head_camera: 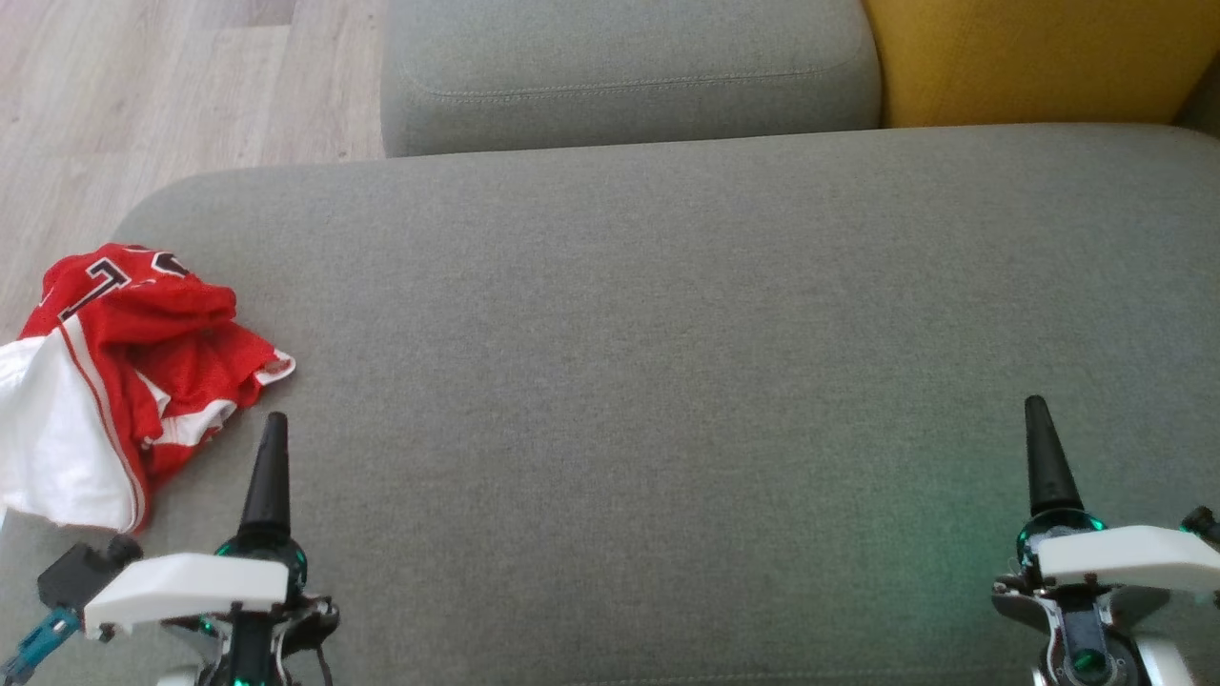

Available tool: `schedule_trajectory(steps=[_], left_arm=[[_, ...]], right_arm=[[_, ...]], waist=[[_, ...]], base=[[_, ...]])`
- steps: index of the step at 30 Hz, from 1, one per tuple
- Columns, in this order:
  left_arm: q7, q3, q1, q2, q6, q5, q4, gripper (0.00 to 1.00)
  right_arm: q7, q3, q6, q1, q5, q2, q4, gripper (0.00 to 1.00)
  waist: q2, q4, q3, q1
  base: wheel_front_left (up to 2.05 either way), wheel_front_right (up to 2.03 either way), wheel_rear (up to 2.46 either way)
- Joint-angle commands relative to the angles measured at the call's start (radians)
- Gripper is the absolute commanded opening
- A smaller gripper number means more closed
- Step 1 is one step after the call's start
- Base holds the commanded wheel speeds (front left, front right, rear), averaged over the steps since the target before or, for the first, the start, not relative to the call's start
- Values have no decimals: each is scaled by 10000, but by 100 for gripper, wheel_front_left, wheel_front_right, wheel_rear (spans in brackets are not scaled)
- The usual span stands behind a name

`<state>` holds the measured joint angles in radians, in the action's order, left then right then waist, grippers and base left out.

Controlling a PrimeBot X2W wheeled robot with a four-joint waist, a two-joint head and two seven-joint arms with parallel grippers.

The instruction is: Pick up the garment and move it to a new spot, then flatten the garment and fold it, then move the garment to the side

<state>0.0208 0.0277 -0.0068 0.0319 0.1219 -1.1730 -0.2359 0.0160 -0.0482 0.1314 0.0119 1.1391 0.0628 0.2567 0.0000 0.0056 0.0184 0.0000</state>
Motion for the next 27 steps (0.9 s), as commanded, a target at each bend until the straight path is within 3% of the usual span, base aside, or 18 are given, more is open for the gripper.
schedule_trajectory(steps=[1,27], left_arm=[[87,77,-631,176,38,159,396,100],[847,-147,-608,266,28,4221,739,100]], right_arm=[[-92,97,-3,527,-167,181,-410,100],[-619,410,-4,305,-3914,14,-596,100]], waist=[[0,0,0,0],[0,25,111,0]], base=[[0,0,0],[0,0,0]])
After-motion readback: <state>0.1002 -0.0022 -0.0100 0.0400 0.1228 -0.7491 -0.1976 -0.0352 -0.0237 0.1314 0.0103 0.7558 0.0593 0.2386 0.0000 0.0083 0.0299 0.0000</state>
